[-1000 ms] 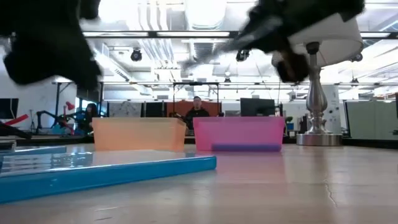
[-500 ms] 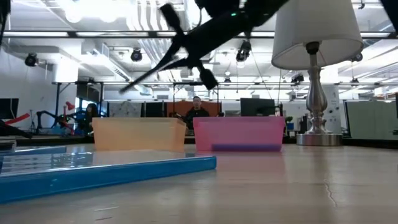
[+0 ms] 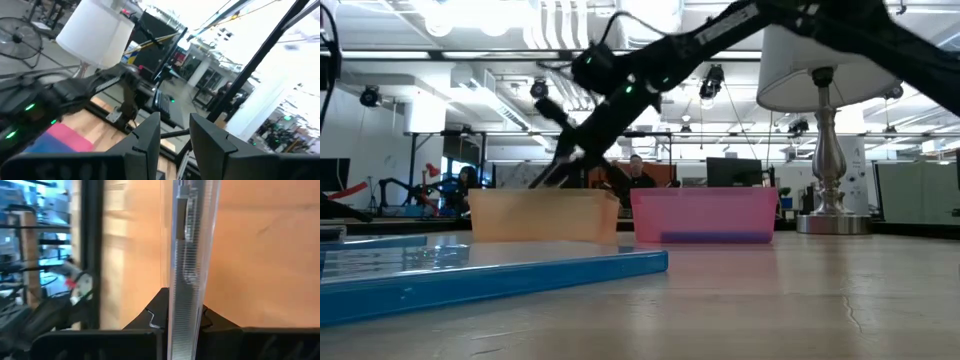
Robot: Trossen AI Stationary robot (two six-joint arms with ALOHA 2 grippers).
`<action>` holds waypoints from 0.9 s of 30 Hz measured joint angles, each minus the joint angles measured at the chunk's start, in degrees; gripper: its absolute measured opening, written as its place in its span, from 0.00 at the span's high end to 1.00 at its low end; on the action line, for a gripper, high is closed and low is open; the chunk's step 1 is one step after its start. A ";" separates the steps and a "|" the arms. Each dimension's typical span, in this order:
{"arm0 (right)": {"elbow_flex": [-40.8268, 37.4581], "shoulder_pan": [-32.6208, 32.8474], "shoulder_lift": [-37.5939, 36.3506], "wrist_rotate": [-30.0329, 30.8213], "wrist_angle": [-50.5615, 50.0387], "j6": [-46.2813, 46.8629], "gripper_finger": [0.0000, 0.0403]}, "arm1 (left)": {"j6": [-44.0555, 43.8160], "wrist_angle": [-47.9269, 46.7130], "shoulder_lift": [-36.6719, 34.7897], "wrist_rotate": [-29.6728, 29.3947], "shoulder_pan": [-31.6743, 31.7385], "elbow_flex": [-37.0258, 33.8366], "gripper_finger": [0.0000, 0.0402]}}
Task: Pick & place jewel cases by type
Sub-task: Put the middle black CD case into the orange bin, then put the left black CD case into the orange bin
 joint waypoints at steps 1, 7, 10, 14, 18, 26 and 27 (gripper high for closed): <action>2.16 -0.20 1.43 -0.75 -1.49 0.10 0.97 | 0.47 -0.09 -0.44 0.63 -0.01 -0.02 0.78; 14.28 -1.34 7.77 -4.69 -17.03 0.21 0.91 | 1.83 -0.83 -3.32 0.88 -0.04 0.00 0.78; 19.52 -1.48 9.75 -4.23 -24.44 -3.10 0.80 | 1.92 -3.27 -4.76 1.37 -0.04 0.00 0.78; 20.84 -1.37 9.37 -3.69 -24.69 -6.34 0.62 | 1.41 -5.92 -6.13 1.95 -0.04 0.00 0.78; 20.80 -1.24 6.91 -0.43 -32.40 -10.61 0.45 | 1.38 -7.39 -6.49 2.00 -0.04 -0.02 0.78; 21.24 2.52 1.63 5.91 -49.96 -27.73 0.26 | -4.63 -15.42 -5.55 1.94 -0.04 -0.57 0.78; 21.28 4.09 0.18 7.69 -51.47 -31.74 0.25 | -8.32 -19.61 -5.05 1.88 -0.04 -0.61 0.78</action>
